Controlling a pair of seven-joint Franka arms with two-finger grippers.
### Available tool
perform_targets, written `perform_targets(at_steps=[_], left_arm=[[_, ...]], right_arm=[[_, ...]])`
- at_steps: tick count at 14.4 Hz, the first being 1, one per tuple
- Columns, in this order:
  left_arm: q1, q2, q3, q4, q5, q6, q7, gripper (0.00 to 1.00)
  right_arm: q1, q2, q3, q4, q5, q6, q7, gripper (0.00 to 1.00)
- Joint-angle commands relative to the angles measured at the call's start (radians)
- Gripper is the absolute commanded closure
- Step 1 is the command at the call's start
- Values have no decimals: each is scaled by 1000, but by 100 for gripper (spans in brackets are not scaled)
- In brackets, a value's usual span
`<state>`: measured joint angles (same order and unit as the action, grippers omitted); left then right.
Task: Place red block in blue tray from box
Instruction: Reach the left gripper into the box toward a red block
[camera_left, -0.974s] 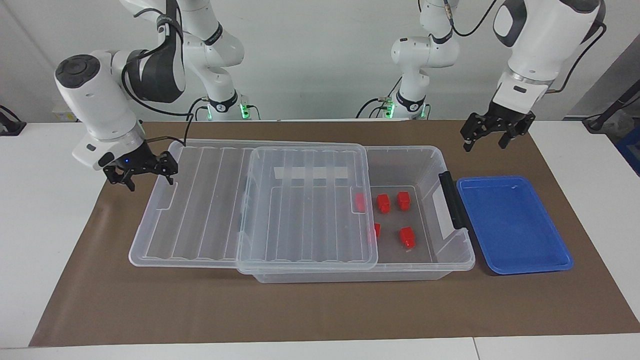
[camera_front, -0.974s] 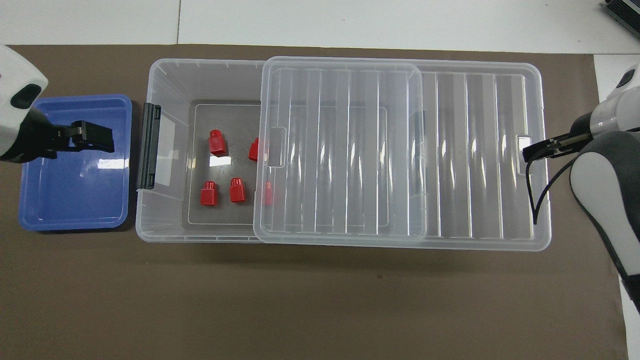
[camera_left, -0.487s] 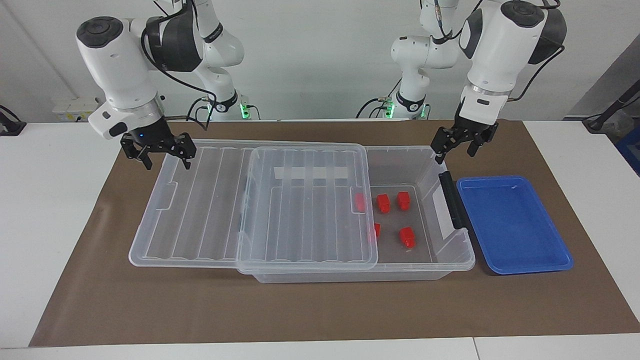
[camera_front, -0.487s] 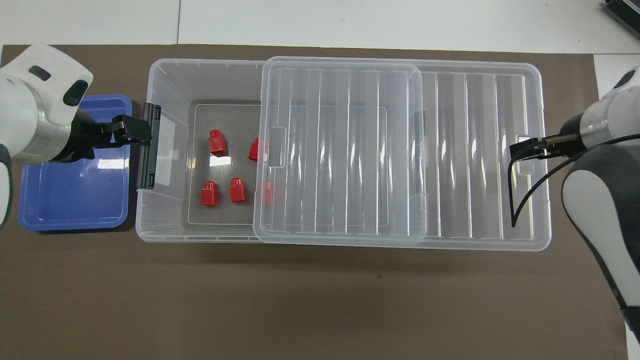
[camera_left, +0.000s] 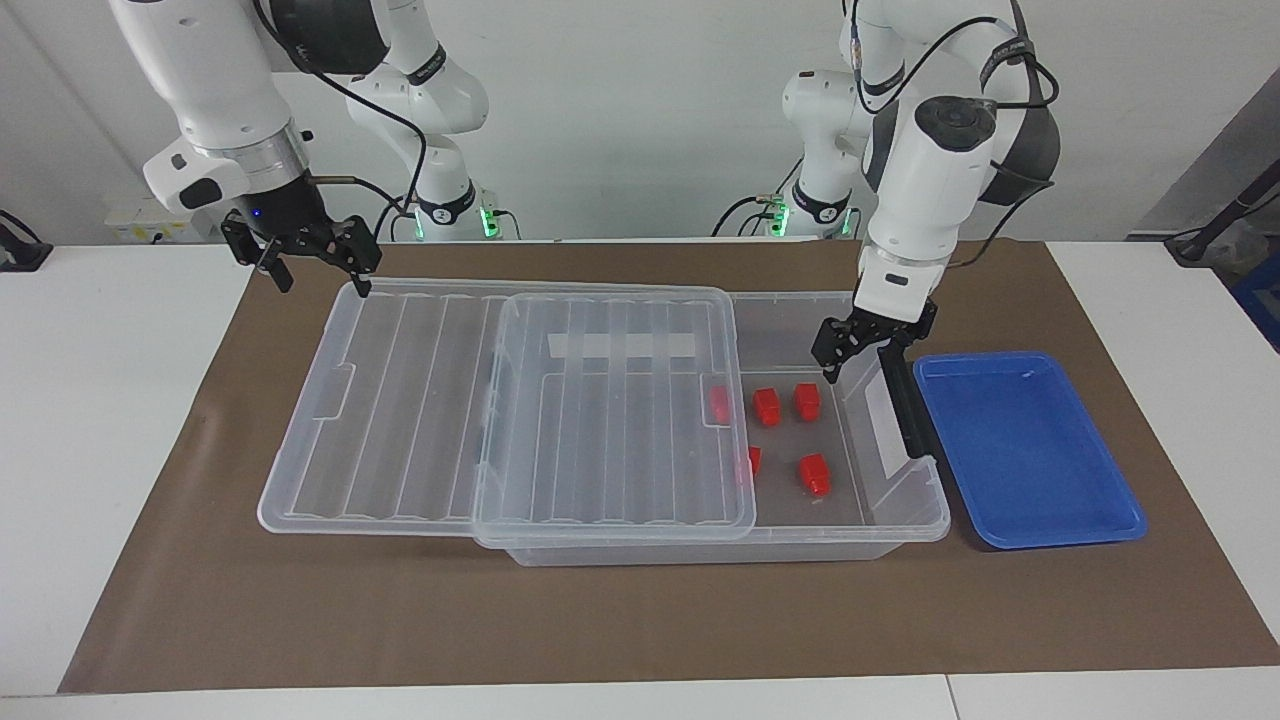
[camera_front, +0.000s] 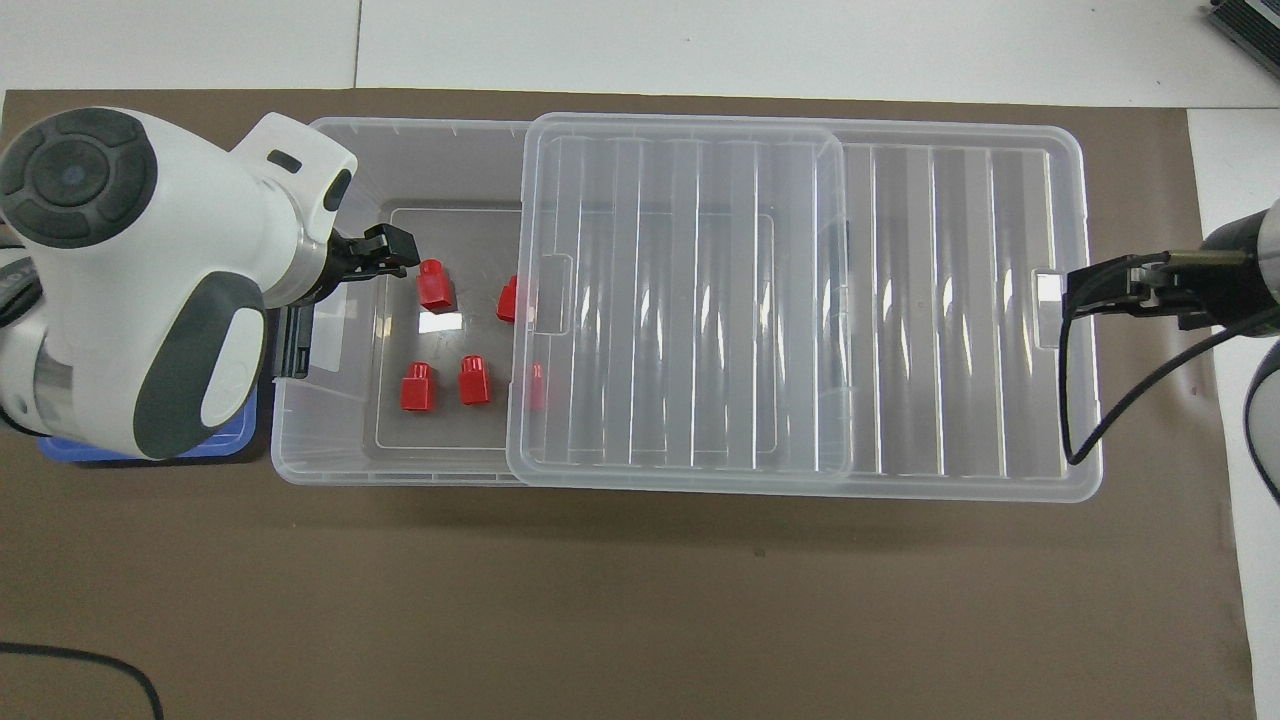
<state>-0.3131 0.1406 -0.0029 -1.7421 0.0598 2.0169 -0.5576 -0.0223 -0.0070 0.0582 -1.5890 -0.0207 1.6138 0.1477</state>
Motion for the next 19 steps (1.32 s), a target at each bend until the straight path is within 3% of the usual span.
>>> perform_targets(at_steps=[1,4,12,19], left_arm=[[-18,2,15,-66,29,100,-24,0],[-9,8,15,-135,81,192,-22,0],[-35,206,15,-132,90,417,-45,0],[-43,211,17,-131,100,414,-47,0]], right_arm=[[-13,21,22,79,13,-77,23,0],[-21,7,22,74,18,-121,36,0],[-22,-8,22,55,19,-127,26,0],[-22,-8,22,55,19,-127,26,0]])
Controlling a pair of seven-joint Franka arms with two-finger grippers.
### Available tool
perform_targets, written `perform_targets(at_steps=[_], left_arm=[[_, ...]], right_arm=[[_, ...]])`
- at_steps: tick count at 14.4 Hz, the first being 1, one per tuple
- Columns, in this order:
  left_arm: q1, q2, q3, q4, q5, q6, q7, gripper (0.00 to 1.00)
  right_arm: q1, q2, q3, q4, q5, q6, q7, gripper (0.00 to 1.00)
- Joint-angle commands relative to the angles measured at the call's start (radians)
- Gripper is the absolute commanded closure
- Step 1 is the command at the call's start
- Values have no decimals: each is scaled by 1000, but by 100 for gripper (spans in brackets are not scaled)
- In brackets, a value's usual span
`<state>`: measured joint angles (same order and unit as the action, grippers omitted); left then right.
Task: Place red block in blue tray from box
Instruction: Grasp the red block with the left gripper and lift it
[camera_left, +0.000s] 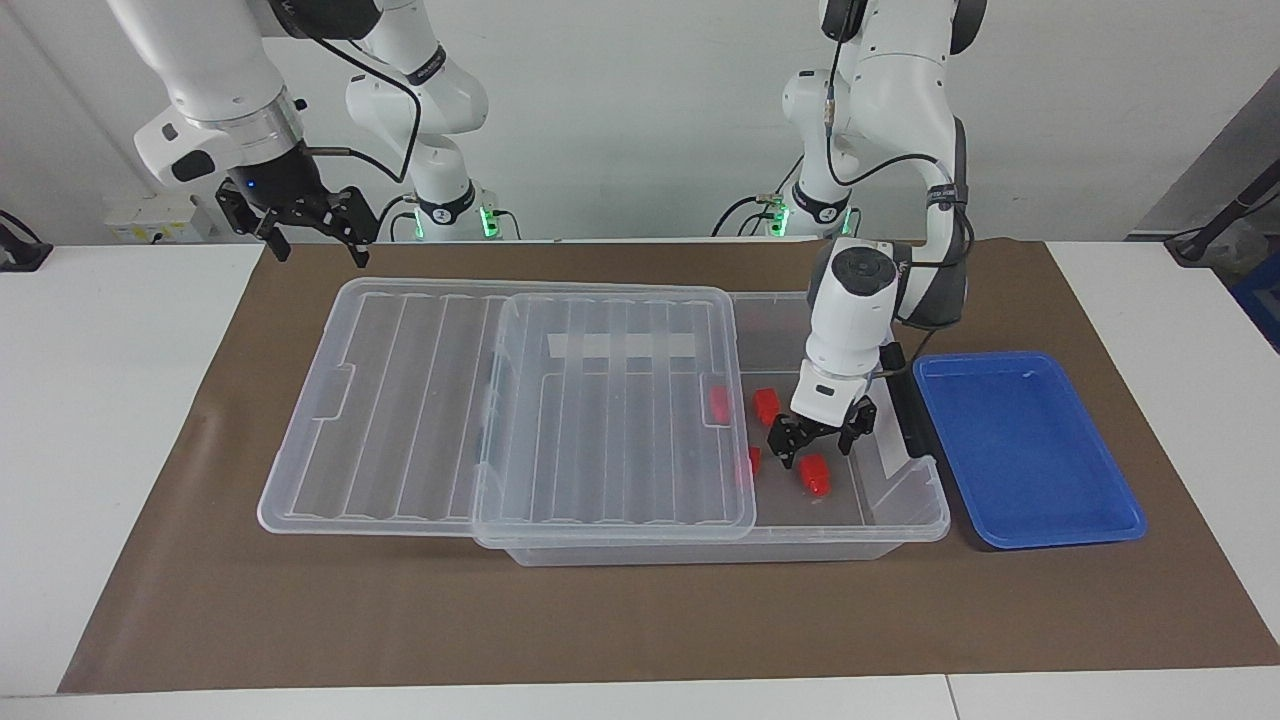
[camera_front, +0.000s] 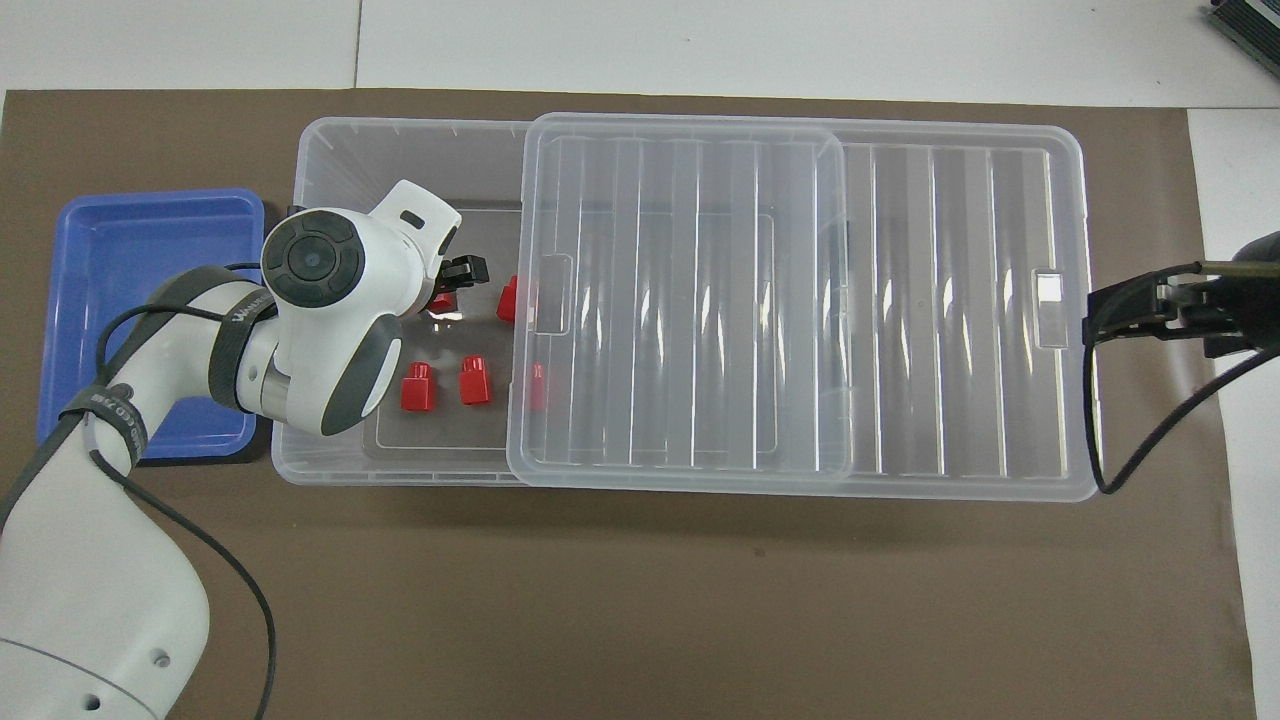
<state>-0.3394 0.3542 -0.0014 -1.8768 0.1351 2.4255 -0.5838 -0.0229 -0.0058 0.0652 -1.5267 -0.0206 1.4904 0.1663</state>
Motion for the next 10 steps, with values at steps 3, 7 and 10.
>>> perform_targets(at_steps=[3,7,10], left_arm=[[-6,11,15,-2,24,52,-21,0],[-7,23,15,-8,26,66,-22,0],[-3,29,15,-8,26,69,-18,0]], right_arm=[[-22,-10,15,-7,19,-4,7,0],[-22,-10,15,-7,19,-4,7,0],[-22,-10,15,-7,19,-4,7,0]])
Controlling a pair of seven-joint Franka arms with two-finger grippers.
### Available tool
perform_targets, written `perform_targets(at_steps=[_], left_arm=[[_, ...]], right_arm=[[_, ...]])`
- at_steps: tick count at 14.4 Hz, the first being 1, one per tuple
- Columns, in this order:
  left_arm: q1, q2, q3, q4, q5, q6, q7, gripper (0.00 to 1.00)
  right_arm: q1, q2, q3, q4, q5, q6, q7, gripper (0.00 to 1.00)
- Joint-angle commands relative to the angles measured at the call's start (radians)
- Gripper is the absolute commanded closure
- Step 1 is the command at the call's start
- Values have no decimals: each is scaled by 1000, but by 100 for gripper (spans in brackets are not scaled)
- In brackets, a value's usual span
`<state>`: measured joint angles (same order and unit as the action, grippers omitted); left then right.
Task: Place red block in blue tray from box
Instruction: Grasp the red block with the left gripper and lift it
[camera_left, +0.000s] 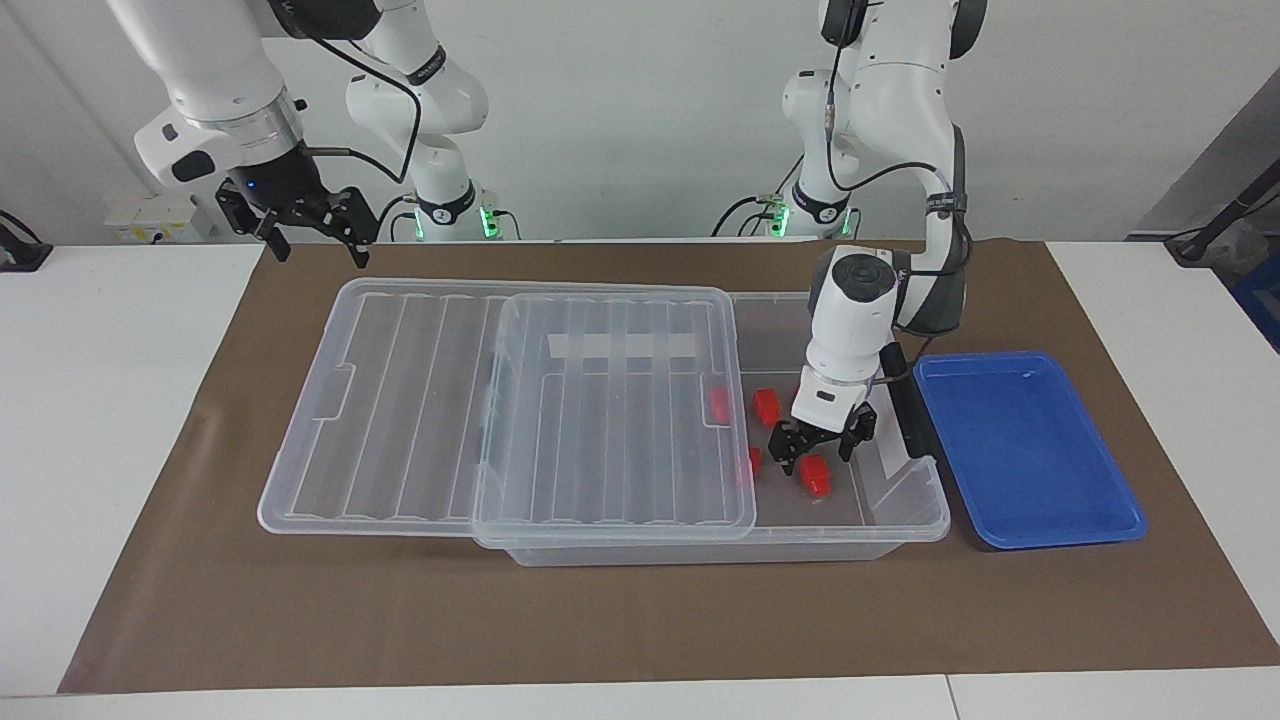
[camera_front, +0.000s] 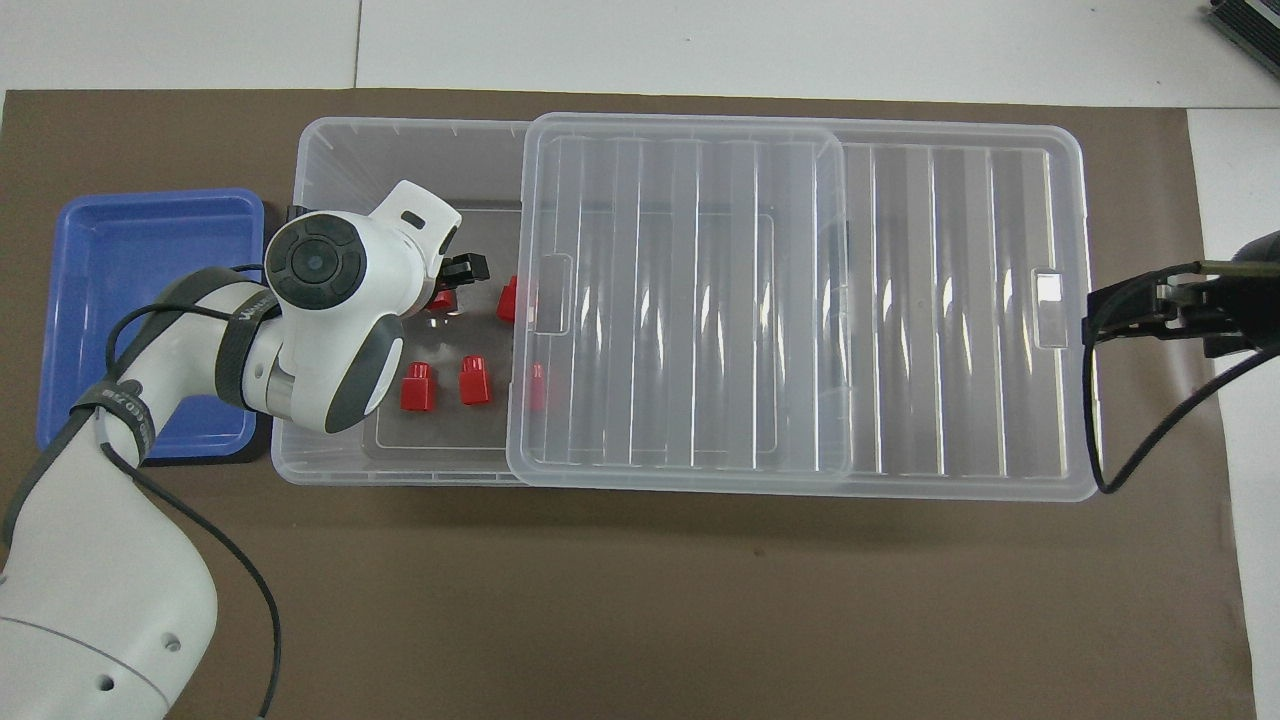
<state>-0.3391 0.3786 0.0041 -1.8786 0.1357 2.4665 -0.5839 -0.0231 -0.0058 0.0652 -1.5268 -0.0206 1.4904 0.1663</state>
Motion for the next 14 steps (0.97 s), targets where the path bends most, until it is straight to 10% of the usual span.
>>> perform_targets(at_steps=[1,14], left_arm=[[-1,9,10,-7,25,38,-17,0],[6,56,16,-17,44,124,-11,0]], right_arm=[[-21,-10,15,-7,19,-4,7,0],[-21,-10,15,-7,19,-4,7,0]])
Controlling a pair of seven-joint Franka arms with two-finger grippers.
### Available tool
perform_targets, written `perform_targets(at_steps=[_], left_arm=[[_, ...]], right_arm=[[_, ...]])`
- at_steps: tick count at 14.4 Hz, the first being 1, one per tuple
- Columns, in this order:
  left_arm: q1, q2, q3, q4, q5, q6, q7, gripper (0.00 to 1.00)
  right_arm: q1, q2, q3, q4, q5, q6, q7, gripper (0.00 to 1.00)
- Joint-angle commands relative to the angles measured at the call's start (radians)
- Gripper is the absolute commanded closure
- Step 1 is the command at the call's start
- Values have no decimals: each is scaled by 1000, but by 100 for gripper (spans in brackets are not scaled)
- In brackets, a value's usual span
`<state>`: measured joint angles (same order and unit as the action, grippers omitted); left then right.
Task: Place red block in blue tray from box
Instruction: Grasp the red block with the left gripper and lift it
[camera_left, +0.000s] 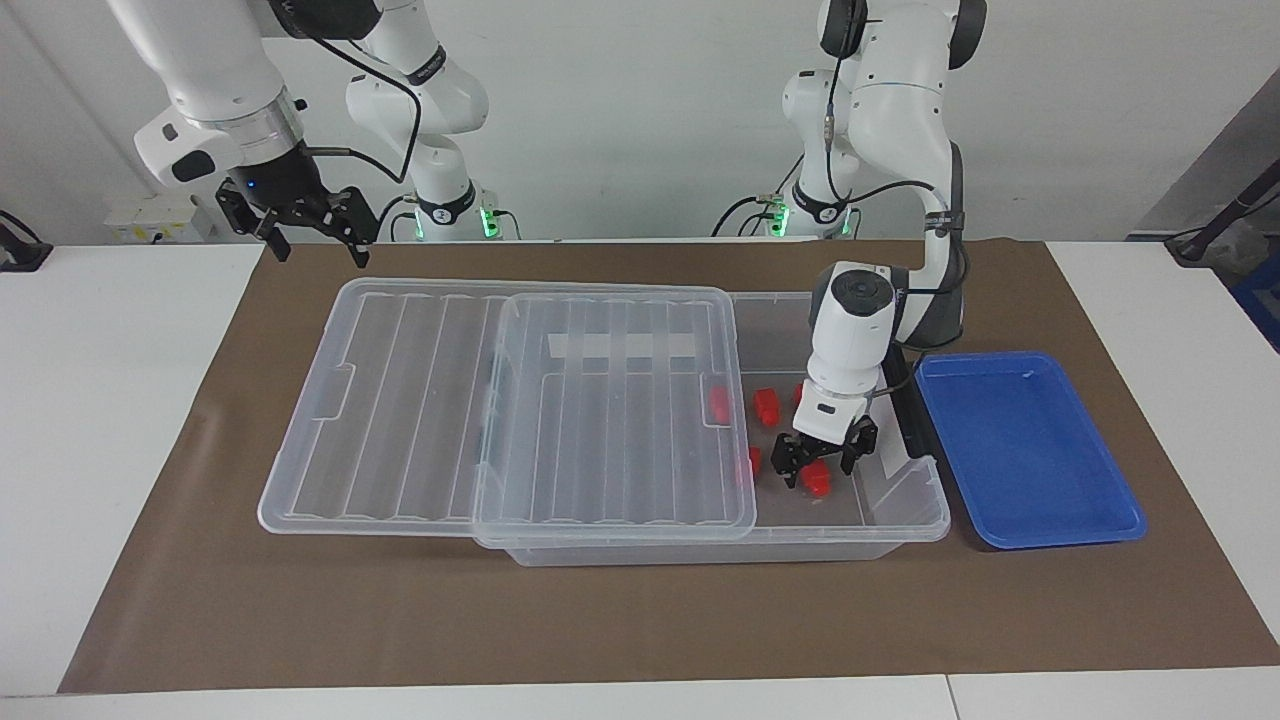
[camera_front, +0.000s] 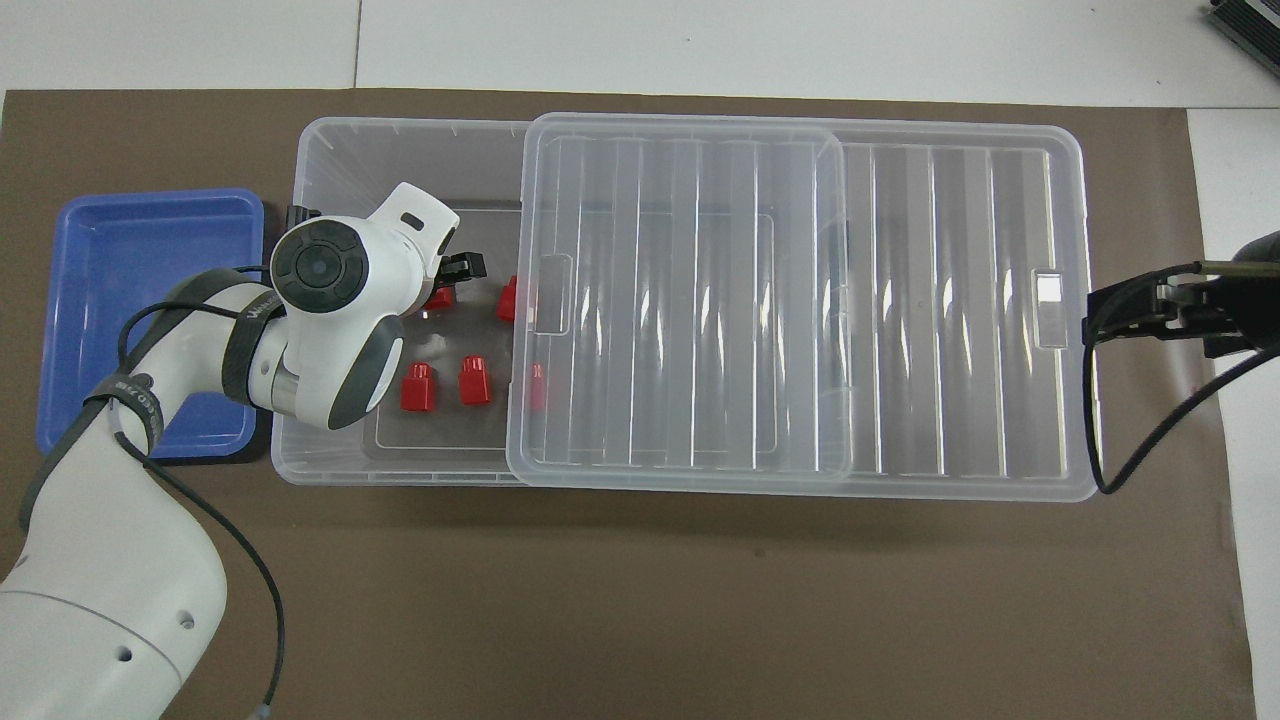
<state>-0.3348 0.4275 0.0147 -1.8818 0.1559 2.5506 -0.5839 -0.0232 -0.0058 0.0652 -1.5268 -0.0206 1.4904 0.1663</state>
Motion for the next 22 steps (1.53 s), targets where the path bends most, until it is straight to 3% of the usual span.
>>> perform_targets(at_steps=[1,5,6,10,13,18,20,22], left_arm=[[2,8,7,-14,24,45,-11,0],[2,10,7,-16,24,49,-11,1],[2,10,7,-16,24,49,-11,8],[2,10,7,-17,24,49,-11,64],[0,10,7,-22,24,46,-13,98],[-1,8,7,-8,22,-1,-17,100],[-10,8,7,48,21,-97,-22,100],[-21,10,4,136,13,-231,-57,100]], right_arm=[[-21,-10,15,-7,19,-4,7,0],[-21,-10,15,-7,19,-4,7,0],[-21,-10,15,-7,19,-4,7,0],[-21,-10,15,-7,19,-4,7,0],[-23,-8,15,-7,19,-2,7,0],[-24,-8,8,-10,19,22,7,0],[-24,-6,8,-15,19,34,7,6],[-26,-5,4,-15,19,54,7,22]])
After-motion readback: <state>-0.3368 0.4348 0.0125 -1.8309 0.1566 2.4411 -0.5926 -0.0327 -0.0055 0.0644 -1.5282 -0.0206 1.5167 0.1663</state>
